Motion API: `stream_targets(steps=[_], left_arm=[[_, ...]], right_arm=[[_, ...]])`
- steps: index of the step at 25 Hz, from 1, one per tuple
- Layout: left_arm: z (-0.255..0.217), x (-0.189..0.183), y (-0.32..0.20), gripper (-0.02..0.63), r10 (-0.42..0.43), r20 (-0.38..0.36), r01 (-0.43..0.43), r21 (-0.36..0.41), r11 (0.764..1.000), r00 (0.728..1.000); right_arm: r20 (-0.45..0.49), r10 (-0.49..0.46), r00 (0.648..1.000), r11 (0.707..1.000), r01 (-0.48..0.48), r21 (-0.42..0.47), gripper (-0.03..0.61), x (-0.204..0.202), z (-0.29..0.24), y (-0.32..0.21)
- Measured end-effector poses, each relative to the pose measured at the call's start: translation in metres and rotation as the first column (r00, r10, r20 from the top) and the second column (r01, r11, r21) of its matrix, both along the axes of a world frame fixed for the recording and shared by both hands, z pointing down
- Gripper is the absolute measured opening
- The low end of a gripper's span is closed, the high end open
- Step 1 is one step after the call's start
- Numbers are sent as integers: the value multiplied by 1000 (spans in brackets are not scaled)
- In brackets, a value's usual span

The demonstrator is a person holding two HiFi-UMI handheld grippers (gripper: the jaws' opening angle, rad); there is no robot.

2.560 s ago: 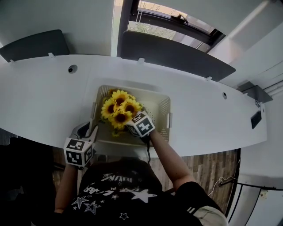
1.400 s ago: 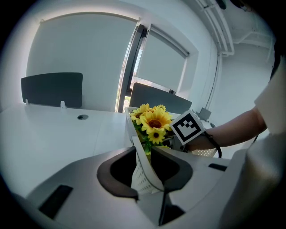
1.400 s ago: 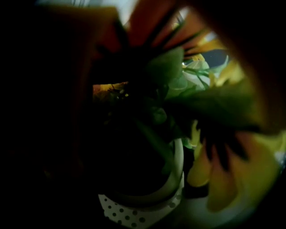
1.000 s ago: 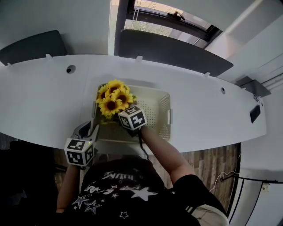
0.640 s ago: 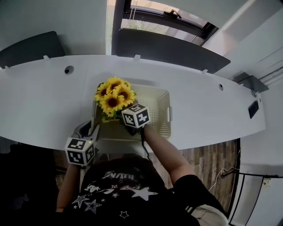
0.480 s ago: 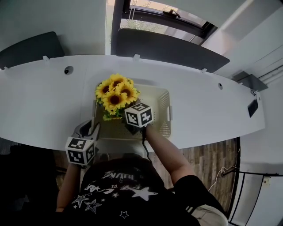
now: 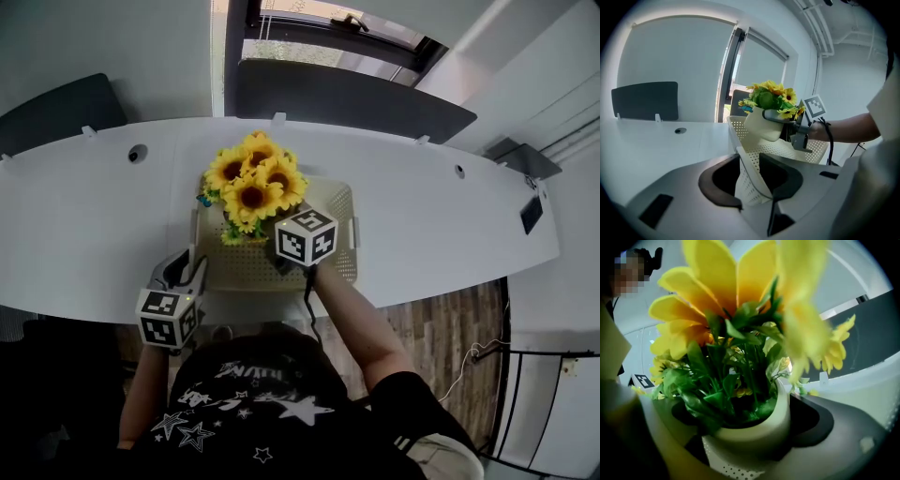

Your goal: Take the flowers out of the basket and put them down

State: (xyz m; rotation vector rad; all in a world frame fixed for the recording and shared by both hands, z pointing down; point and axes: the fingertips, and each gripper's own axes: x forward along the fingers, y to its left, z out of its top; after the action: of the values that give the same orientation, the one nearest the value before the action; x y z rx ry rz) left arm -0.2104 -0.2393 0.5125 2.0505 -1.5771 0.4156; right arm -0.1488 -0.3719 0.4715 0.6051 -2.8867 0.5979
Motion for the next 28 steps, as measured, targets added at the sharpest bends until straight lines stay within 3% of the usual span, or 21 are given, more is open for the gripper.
stream_targets(steps=[4,12,18,21,28], left_arm=[[-10,-8,8,125,-21,-22,22,53,998,1000],[-61,-10,-17,129,-16,-34,22,186,982,999],[-91,8,-13,129,66,-35,-55,260,964,997],[-102,23,-12,127,127,-72,-102,287,953,989],[-108,79,-18,127,312,-85,-270,320,908,946]], right_arm=[[-15,1,1000,998,0,65,543,2,-21,11],[-33,96,995,993,-93,70,541,35,-45,6],[13,210,978,973,-210,95,541,68,-75,21],[33,274,961,956,-276,102,541,90,-86,25],[43,446,894,886,-448,121,541,164,-99,39]])
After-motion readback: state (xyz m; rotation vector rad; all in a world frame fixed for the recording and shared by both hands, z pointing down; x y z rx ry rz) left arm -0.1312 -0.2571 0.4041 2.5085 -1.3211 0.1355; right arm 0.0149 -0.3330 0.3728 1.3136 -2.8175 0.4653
